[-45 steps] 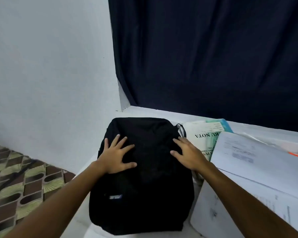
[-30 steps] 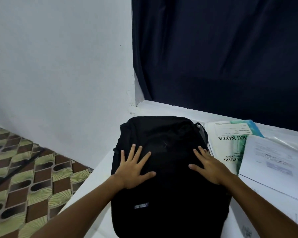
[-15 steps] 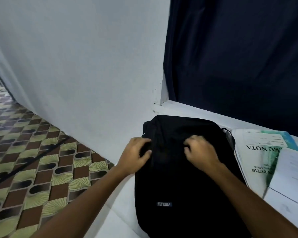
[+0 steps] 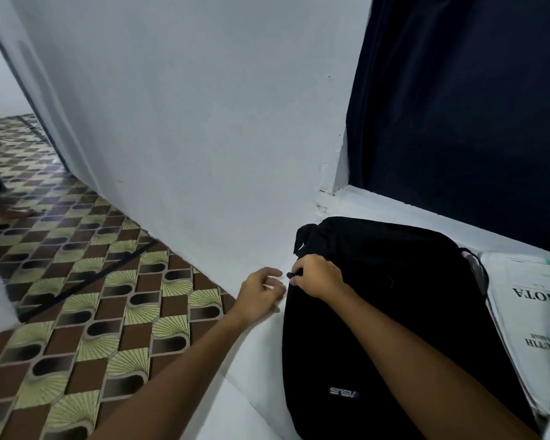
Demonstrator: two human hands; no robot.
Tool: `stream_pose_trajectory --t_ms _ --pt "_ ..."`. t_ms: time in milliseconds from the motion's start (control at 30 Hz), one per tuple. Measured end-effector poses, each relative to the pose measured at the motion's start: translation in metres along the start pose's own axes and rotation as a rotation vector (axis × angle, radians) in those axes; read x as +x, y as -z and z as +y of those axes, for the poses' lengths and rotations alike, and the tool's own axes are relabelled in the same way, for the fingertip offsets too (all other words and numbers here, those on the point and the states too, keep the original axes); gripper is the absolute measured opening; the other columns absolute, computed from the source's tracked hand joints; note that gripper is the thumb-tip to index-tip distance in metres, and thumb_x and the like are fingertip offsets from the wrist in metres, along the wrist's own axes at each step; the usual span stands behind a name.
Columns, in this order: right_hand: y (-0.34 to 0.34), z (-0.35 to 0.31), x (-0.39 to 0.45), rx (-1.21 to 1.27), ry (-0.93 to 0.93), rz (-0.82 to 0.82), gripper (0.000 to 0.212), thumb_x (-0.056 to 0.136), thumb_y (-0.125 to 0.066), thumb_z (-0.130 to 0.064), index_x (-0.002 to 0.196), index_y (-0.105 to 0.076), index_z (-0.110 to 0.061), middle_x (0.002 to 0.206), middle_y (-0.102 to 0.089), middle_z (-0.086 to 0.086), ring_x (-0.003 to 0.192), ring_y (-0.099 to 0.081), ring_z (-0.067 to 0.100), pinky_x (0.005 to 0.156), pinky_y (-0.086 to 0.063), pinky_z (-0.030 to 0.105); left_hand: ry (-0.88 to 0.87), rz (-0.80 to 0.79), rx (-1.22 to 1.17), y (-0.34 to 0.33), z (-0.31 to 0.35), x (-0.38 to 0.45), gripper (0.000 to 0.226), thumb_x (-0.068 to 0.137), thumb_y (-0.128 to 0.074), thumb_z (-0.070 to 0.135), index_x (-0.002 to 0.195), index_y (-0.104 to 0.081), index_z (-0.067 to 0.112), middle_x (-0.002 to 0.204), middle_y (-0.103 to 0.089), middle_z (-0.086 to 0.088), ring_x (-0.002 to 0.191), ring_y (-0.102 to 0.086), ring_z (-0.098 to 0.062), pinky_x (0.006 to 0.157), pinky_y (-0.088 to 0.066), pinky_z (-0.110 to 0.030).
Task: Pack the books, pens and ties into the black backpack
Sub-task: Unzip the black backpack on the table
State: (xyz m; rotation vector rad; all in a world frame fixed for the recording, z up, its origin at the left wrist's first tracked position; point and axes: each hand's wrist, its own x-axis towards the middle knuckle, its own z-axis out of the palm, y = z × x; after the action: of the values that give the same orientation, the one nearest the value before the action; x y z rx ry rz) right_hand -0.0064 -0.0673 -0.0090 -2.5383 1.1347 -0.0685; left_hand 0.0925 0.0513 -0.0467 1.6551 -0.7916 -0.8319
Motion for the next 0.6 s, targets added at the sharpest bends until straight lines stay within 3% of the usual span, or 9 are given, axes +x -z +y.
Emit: stream_pose_trajectory --t_ms 67,167,300,400,467,533,600 --pt "-0.001 0.006 0.002 0.13 -0.05 0.039 0.013 0.082 -0.061 -0.019 0.079 -0.069 -0.027 0.089 -0.069 -0.005 0.088 -0.065 0.022 0.072 -0.05 0.028 0.091 -0.052 -0.018 -0.007 0.001 0.002 0.027 0.086 -0.068 0.006 0.112 -0.059 0.009 0.085 -0.063 -0.011 0.069 -0.06 -0.022 0.065 -0.058 -0.04" --pt "0.001 0.019 0.004 0.267 -0.051 0.017 0.027 0.077 -0.065 -0.008 0.059 -0.06 -0.028 0.06 -0.059 -0.01 0.065 -0.059 0.014 0.064 -0.049 0.024 0.118 -0.027 0.022 -0.013 0.001 0.005 0.029 0.082 -0.073 0.002 0.108 -0.06 0.006 0.079 -0.063 -0.01 0.066 -0.06 -0.02 0.062 -0.058 -0.034" --pt "0.01 0.032 0.002 0.396 -0.006 0.001 0.021 0.075 -0.07 0.005 0.075 -0.067 -0.015 0.053 -0.049 -0.005 0.05 -0.045 0.006 0.05 -0.036 0.007 0.13 0.009 0.106 -0.014 -0.003 0.009 0.029 0.078 -0.072 -0.009 0.104 -0.062 0.0 0.071 -0.068 -0.009 0.055 -0.062 -0.015 0.059 -0.057 -0.028" --pt "0.015 0.043 -0.001 0.537 -0.017 0.021 0.024 0.076 -0.068 0.008 0.076 -0.066 -0.016 0.052 -0.041 -0.003 0.047 -0.036 0.006 0.049 -0.034 0.012 0.157 0.042 0.044 -0.018 0.0 0.01 0.02 0.081 -0.075 0.005 0.097 -0.064 0.001 0.072 -0.067 -0.012 0.057 -0.061 -0.017 0.059 -0.059 -0.032" --pt "0.017 0.047 -0.004 0.599 -0.007 0.027 0.026 0.077 -0.066 0.01 0.079 -0.067 -0.016 0.053 -0.037 -0.003 0.047 -0.033 0.007 0.049 -0.032 0.015 0.185 0.009 -0.053 -0.022 0.005 0.009 0.028 0.081 -0.078 0.02 0.098 -0.065 0.001 0.075 -0.067 -0.013 0.061 -0.062 -0.018 0.056 -0.058 -0.032" --pt "0.019 0.048 -0.006 0.602 0.014 0.038 0.026 0.078 -0.065 0.009 0.089 -0.07 -0.014 0.057 -0.035 -0.003 0.052 -0.033 0.009 0.051 -0.031 0.018 0.218 -0.029 -0.124 -0.027 0.009 0.008 0.032 0.079 -0.08 0.018 0.099 -0.064 -0.001 0.079 -0.067 -0.016 0.062 -0.063 -0.019 0.051 -0.055 -0.029" --pt "0.02 0.049 -0.007 0.57 0.026 0.032 0.031 0.08 -0.063 0.01 0.102 -0.07 -0.01 0.062 -0.034 -0.003 0.056 -0.033 0.01 0.055 -0.031 0.02 0.237 -0.022 -0.163 -0.031 0.01 0.008 0.02 0.08 -0.077 0.006 0.093 -0.065 -0.003 0.076 -0.065 -0.015 0.061 -0.062 -0.02 0.05 -0.054 -0.027"
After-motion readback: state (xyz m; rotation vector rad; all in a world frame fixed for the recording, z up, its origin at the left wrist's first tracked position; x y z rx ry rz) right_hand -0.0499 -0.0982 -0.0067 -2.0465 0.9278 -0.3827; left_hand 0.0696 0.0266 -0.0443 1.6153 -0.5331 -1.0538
